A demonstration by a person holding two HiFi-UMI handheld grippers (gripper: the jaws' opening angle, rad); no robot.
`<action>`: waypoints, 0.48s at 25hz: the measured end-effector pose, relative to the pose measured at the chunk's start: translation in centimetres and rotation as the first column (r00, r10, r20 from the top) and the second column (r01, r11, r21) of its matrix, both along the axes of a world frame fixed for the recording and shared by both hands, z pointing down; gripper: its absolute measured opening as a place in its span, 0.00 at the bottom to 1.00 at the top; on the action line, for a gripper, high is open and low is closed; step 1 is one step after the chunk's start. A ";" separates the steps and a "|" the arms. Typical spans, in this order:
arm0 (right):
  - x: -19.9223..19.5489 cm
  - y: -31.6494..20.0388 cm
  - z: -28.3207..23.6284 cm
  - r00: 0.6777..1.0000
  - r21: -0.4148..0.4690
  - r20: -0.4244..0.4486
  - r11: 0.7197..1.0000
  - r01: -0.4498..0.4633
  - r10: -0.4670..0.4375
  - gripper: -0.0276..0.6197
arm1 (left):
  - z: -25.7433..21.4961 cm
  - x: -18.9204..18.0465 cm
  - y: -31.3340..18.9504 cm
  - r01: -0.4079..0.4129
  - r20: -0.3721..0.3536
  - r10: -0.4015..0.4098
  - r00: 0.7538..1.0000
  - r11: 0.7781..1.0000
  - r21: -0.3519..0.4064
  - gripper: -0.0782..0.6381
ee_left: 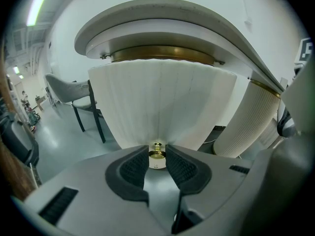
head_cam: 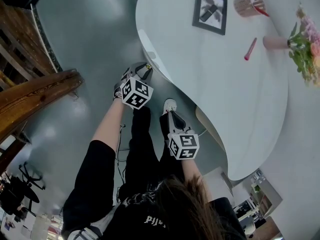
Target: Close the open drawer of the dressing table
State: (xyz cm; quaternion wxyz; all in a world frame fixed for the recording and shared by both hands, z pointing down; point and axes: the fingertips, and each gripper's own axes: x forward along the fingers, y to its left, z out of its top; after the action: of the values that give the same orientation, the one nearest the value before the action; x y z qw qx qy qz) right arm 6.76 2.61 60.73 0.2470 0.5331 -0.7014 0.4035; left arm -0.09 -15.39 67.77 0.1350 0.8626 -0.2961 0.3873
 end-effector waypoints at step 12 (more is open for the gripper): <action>-0.4 -0.8 0.2 1.000 0.018 0.015 1.000 -0.013 0.013 0.08 | -0.1 0.9 -0.7 0.003 -0.022 -0.003 1.000 1.000 0.013 0.27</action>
State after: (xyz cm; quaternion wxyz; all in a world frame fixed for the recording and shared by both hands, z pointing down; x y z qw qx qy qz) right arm 6.33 1.81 60.92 0.2345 0.5369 -0.7032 0.4027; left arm 0.85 -16.08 67.68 0.1331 0.8672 -0.2985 0.3756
